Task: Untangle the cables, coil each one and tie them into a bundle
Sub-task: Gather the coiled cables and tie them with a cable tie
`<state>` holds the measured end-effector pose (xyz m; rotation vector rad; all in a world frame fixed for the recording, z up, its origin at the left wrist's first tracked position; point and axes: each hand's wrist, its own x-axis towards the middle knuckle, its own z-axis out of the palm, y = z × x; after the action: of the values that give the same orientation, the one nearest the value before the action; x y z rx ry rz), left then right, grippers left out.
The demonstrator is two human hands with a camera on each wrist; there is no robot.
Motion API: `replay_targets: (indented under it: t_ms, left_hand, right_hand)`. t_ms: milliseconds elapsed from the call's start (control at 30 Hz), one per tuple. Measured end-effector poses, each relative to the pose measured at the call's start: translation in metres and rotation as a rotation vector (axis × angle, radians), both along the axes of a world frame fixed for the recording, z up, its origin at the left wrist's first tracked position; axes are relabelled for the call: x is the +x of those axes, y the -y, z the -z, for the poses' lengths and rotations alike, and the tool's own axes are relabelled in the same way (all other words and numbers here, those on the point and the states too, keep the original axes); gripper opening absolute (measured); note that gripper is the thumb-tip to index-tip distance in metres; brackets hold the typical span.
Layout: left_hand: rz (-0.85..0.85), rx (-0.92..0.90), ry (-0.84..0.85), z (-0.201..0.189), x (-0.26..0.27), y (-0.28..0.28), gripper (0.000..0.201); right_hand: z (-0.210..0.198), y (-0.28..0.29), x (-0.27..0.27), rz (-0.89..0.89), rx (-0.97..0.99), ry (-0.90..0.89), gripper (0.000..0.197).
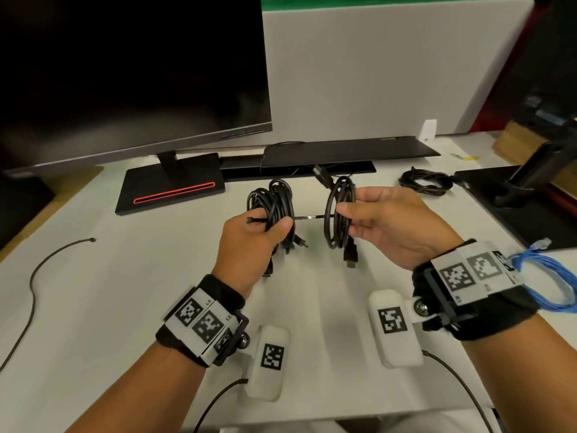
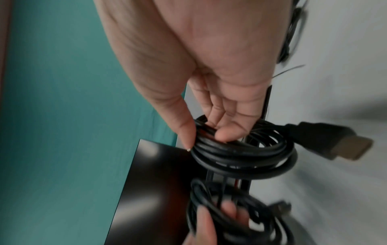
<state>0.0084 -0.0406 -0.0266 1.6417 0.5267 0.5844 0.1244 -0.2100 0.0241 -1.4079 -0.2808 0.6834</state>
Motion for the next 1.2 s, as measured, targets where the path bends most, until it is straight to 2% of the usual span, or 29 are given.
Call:
replay_targets:
  t_ms: [100, 200, 333, 467, 533, 600, 667, 733, 800, 867, 933, 1000, 1067, 1200]
  left_hand:
    - [0.117, -0.023, 0.029, -0.001, -0.001, 0.008, 0.011]
    - [0.202, -0.086, 0.036, -0.002, -0.003, 0.009, 0.015]
    - [0.230, -0.109, 0.028, -0.004, -0.003, 0.008, 0.014]
    - [0.232, -0.161, 0.013, 0.000, -0.001, 0.011, 0.015]
    - [0.250, -0.217, 0.006, 0.001, -0.001, 0.012, 0.016]
    - [0.258, -0.229, 0.010, 0.003, 0.000, 0.015, 0.017]
    - [0.230, -0.192, 0.021, 0.004, 0.001, 0.016, 0.020]
    - [0.194, -0.190, 0.042, 0.005, 0.001, 0.016, 0.022]
    - [0.151, -0.218, 0.049, 0.004, 0.002, 0.015, 0.020]
    - [0.083, -0.252, 0.015, 0.005, 0.002, 0.011, 0.015]
    - [0.016, -0.285, -0.028, 0.006, 0.001, 0.005, 0.010]
    - [-0.027, -0.338, -0.049, 0.006, 0.000, -0.001, 0.008]
    - [-0.037, -0.384, -0.044, 0.004, 0.000, -0.005, 0.008]
    - [0.004, -0.412, -0.025, -0.003, 0.001, -0.008, 0.019]
  right_hand:
    - [0.001, -0.015, -0.008, -0.003, -0.054, 0.036, 0.022]
    - [0.001, -0.024, -0.011, 0.073, -0.074, 0.014, 0.024]
    - [0.002, -0.028, -0.013, 0.153, -0.091, 0.023, 0.012]
    - [0.007, -0.030, -0.016, 0.131, -0.074, -0.050, 0.004]
    - [0.010, -0.031, -0.015, 0.114, -0.042, -0.114, 0.005]
    - [0.012, -0.033, -0.018, 0.104, -0.070, -0.095, 0.013]
    - [0.017, -0.035, -0.021, 0.103, -0.207, 0.130, 0.022]
    - [0.022, -0.037, -0.026, 0.111, -0.335, 0.433, 0.022]
    - [0.029, -0.039, -0.028, 0.073, -0.418, 0.656, 0.021]
    - [0.035, -0.037, -0.032, 0.042, -0.487, 0.789, 0.028]
    - [0.036, -0.028, -0.037, 0.167, -0.375, 0.848, 0.028]
    - [0.035, -0.013, -0.036, 0.319, -0.241, 0.853, 0.020]
    - [0.036, 0.002, -0.027, 0.375, -0.268, 0.739, 0.024]
    - [0.043, 0.006, -0.016, 0.079, -0.446, 0.378, 0.014]
